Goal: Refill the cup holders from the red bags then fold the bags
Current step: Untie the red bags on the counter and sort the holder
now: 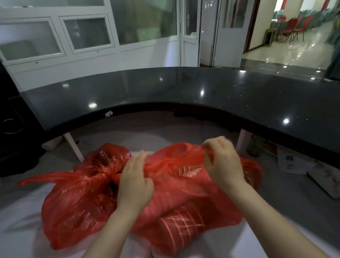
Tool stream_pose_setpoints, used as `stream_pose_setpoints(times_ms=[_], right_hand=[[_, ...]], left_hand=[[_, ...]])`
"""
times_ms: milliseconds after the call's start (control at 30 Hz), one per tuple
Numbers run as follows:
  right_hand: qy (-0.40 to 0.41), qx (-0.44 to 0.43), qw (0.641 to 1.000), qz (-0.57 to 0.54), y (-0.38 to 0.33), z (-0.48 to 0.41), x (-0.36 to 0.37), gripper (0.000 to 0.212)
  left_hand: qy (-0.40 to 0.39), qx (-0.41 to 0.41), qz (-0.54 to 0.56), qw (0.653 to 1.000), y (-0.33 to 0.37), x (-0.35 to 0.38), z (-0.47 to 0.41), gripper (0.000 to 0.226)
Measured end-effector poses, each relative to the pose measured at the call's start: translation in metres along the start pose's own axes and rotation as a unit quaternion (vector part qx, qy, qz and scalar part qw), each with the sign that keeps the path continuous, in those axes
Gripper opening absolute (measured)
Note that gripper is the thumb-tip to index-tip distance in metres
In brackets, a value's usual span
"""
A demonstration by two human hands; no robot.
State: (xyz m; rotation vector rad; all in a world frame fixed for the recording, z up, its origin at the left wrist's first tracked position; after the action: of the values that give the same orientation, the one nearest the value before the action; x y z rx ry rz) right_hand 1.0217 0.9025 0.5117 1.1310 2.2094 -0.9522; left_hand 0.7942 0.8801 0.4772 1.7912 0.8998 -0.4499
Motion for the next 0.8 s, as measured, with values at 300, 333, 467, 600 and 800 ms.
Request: stream_pose_setpoints(times_ms=[300, 333, 467, 600, 800], right_hand=[[-0.331, 0.021, 0.926, 0.178, 0.029, 0.028, 0.058, 0.055], [-0.333, 0.046, 0.920, 0.201, 0.038, 0.031, 0.055, 0.066], [-0.332, 0.157, 0.900, 0.233, 0.053, 0.040, 0.041, 0.088], [-0.201, 0.085, 0.965, 0.148, 0.026, 0.034, 0.026, 0.064], [-0.324, -0.057, 0.943, 0.042, -0.012, 0.051, 0.056, 0.049]], left_hand=[[-0.360, 0.028, -0.167, 0.918, -0.001, 0.055, 0.026, 0.063], [-0.367, 0.036, -0.176, 0.913, -0.005, 0.056, 0.030, 0.059], [-0.276, 0.069, -0.119, 0.951, 0.001, 0.045, 0.033, 0.053], [-0.239, -0.029, 0.005, 0.970, -0.008, 0.027, 0.034, 0.076], [-0.279, -0.005, 0.126, 0.952, -0.007, 0.003, 0.044, 0.016]])
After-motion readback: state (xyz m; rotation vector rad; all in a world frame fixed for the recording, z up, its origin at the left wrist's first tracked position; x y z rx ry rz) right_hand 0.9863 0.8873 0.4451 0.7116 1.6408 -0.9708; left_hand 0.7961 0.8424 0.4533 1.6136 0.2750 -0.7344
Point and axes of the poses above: each hand's wrist, its own z-axis away from the middle knuckle, its own x-axis out of the palm, y = z × x, the point moved 6 cm from there along -z, towards the middle knuckle, and after that the axes turned 4 degrees about -x, right-handed, at the moved point
